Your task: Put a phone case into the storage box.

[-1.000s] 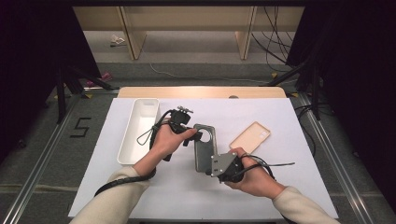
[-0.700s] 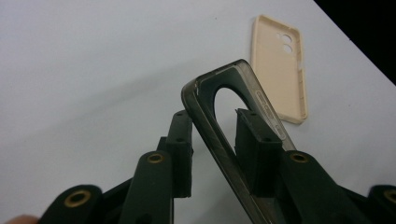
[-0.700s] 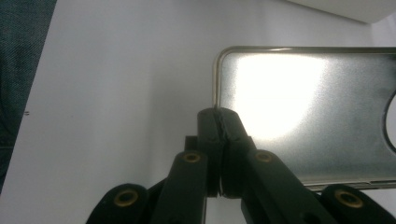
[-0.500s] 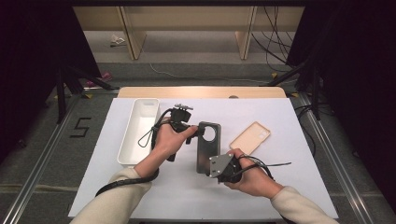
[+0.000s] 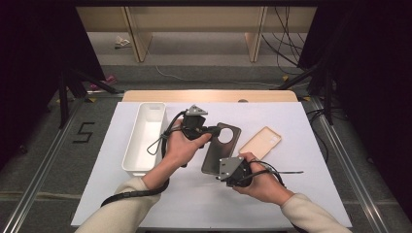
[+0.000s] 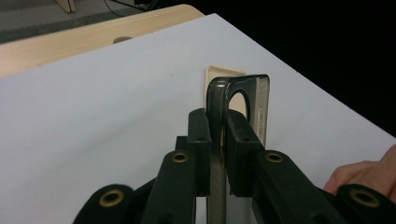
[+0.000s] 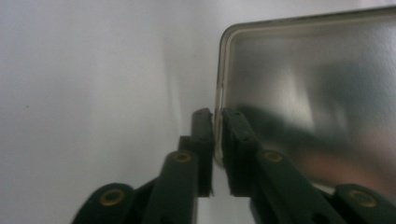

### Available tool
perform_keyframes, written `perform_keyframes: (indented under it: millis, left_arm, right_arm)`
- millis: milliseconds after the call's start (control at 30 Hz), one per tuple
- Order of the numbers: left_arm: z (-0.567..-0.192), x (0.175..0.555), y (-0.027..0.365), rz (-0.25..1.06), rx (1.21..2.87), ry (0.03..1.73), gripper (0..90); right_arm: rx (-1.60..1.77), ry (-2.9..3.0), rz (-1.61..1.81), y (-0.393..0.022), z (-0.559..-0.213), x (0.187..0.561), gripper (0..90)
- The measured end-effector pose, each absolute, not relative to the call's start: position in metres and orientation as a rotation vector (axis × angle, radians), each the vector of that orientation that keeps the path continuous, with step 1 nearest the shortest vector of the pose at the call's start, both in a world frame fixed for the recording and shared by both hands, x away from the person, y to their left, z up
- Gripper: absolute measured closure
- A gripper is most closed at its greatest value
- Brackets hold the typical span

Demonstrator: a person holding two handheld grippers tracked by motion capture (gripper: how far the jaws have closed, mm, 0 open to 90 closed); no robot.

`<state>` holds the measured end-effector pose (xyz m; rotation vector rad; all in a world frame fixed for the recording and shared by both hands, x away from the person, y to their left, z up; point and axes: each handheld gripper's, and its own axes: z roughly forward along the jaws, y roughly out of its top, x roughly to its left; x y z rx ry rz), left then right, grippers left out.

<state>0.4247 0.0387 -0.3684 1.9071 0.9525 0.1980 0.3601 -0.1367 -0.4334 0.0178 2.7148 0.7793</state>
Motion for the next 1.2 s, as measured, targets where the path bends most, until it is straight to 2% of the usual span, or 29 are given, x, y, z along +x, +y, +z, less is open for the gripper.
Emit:
perform_keyframes:
  millis: [67, 100, 167, 200, 233, 267, 500, 900, 1200]
  left_arm:
    - [-0.368, 0.425, 0.041, 0.209, 1.898, 0.942, 81.3]
    - [-0.367, 0.424, 0.042, 0.227, 1.897, 0.933, 81.3]
    - [-0.367, 0.424, 0.046, 0.249, 1.889, 0.918, 81.2]
    - [-0.367, 0.424, 0.048, 0.259, 1.884, 0.914, 81.2]
    - [-0.367, 0.424, 0.049, 0.275, 1.882, 0.906, 81.2]
    - [-0.366, 0.424, 0.051, 0.289, 1.882, 0.898, 81.2]
    - [-0.365, 0.423, 0.067, 0.367, 1.863, 0.866, 81.2]
    - [-0.365, 0.423, 0.093, 0.404, 1.824, 0.853, 81.2]
    - [-0.362, 0.424, 0.106, 0.429, 1.806, 0.849, 81.2]
  right_arm:
    - [0.065, 2.717, 0.799, -0.138, -0.432, 0.361, 71.5]
    - [0.065, 2.717, 0.799, -0.138, -0.432, 0.361, 71.5]
    - [0.110, 2.706, 0.847, -0.142, -0.432, 0.364, 63.5]
    - [0.110, 2.706, 0.847, -0.142, -0.432, 0.364, 63.5]
    - [0.152, 2.693, 0.877, -0.144, -0.431, 0.365, 57.0]
    - [0.152, 2.693, 0.877, -0.144, -0.431, 0.365, 57.0]
    - [0.362, 2.671, 1.052, -0.155, -0.428, 0.371, 35.8]
    - [0.570, 2.587, 1.238, -0.180, -0.422, 0.374, 26.9]
    - [0.673, 2.535, 1.314, -0.198, -0.424, 0.376, 26.0]
